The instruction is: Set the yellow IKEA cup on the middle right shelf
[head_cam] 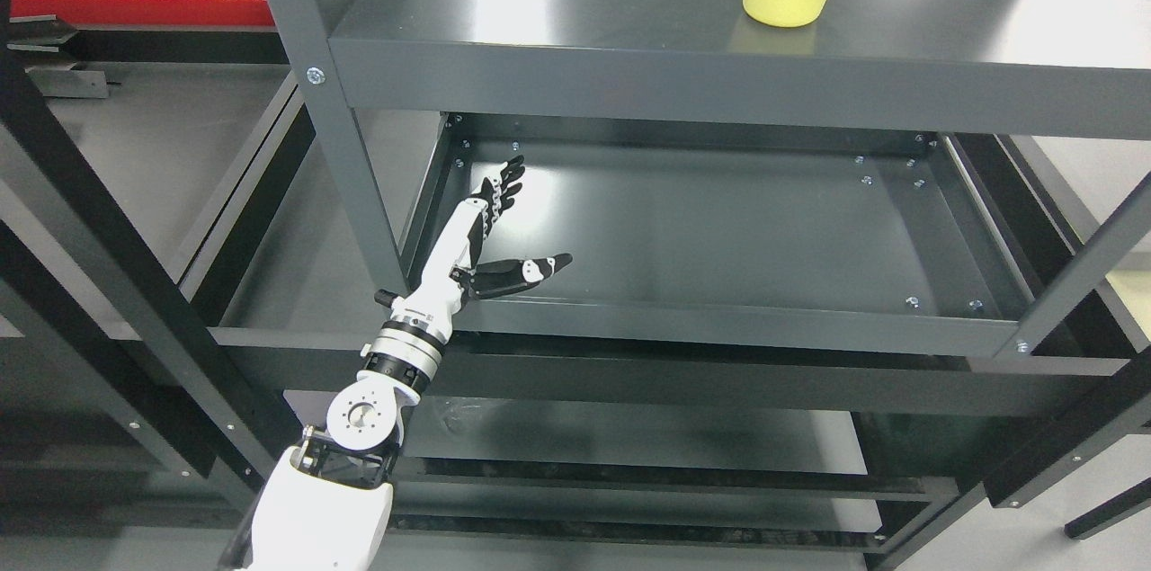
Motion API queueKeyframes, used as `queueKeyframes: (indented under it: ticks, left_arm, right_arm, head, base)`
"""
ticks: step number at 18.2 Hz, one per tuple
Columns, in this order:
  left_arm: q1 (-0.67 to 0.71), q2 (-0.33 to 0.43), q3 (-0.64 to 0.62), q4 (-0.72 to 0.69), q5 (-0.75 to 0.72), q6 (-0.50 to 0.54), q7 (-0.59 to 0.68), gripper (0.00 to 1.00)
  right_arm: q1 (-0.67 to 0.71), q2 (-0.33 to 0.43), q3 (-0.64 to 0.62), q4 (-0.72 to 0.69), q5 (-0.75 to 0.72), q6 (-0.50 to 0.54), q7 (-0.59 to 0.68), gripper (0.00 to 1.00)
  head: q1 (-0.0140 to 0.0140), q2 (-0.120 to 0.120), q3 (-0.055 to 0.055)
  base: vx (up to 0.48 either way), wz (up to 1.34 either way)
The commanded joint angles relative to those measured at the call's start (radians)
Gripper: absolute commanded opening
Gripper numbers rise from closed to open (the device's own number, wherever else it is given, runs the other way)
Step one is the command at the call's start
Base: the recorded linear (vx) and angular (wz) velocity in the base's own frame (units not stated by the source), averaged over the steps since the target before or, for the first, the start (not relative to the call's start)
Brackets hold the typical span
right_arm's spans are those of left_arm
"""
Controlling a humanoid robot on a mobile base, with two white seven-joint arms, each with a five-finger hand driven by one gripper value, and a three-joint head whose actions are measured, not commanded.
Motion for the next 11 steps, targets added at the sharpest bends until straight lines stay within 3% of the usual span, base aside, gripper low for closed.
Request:
queueKeyframes:
  ticks: [1, 11]
  left_arm:
    - [-0.017, 0.015, 0.016, -0.013, -0.007, 0.005, 0.002, 0.98]
    - [-0.017, 0.015, 0.007, -0.013, -0.004, 0.005, 0.0, 0.98]
  right_arm:
    - [0.014, -0.017, 0.017, 0.0, -0.025, 0.0, 0.001, 0.99]
    - [0.014, -0.017, 0.017, 0.0, -0.025, 0.0, 0.001, 0.99]
  head:
    - [0.0, 0.0, 0.0]
    - [0.0, 0.0, 0.0]
  base:
    - [0.0, 0.0]
    - [0.0, 0.0]
